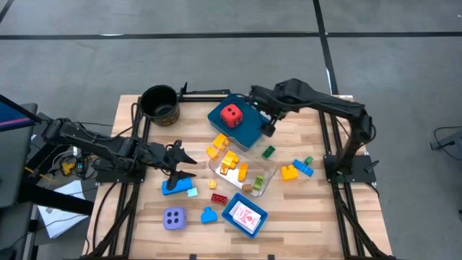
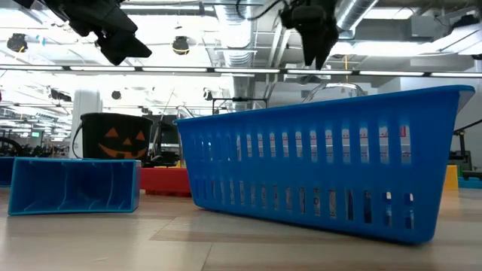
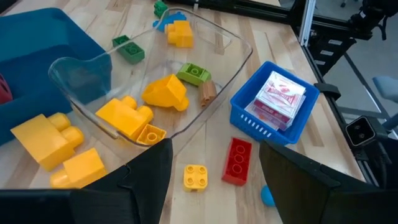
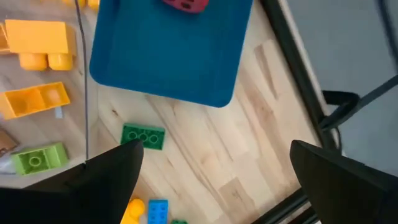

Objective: Pick & Place Toys
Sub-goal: Put the green game piece block into the transparent bin

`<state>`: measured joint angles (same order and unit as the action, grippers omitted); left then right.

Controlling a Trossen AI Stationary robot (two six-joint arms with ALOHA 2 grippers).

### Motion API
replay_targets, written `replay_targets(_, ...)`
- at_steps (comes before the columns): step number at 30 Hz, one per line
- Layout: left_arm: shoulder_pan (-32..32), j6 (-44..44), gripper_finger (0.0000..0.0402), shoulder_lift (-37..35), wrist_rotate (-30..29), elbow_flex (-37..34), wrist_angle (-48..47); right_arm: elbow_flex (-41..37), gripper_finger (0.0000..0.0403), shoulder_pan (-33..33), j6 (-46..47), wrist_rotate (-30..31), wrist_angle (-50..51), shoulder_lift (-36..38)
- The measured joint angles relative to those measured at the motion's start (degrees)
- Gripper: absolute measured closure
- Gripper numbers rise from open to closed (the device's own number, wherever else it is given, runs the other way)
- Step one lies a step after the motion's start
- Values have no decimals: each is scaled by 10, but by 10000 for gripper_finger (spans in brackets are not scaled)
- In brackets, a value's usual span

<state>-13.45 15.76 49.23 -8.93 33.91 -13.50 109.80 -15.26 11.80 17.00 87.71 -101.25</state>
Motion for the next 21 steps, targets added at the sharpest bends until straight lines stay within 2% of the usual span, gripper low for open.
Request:
replay_targets(3, 0, 10, 165, 0, 0, 0, 0, -88, 7, 11, 11, 10, -53, 60)
replay_targets(7, 0, 12, 165, 0, 0, 0, 1, -255, 7, 11, 30, 6, -137, 160)
replay_targets(13, 0, 12, 165, 0, 0, 0, 19, -481, 7, 10, 34, -72, -297, 311)
replay_targets(17, 0, 11, 165, 0, 0, 0, 23, -580, 7, 24, 19, -137, -391, 388)
replay_targets(21, 0, 10, 165, 0, 0, 0, 26, -638, 7, 51, 13, -155, -438, 432)
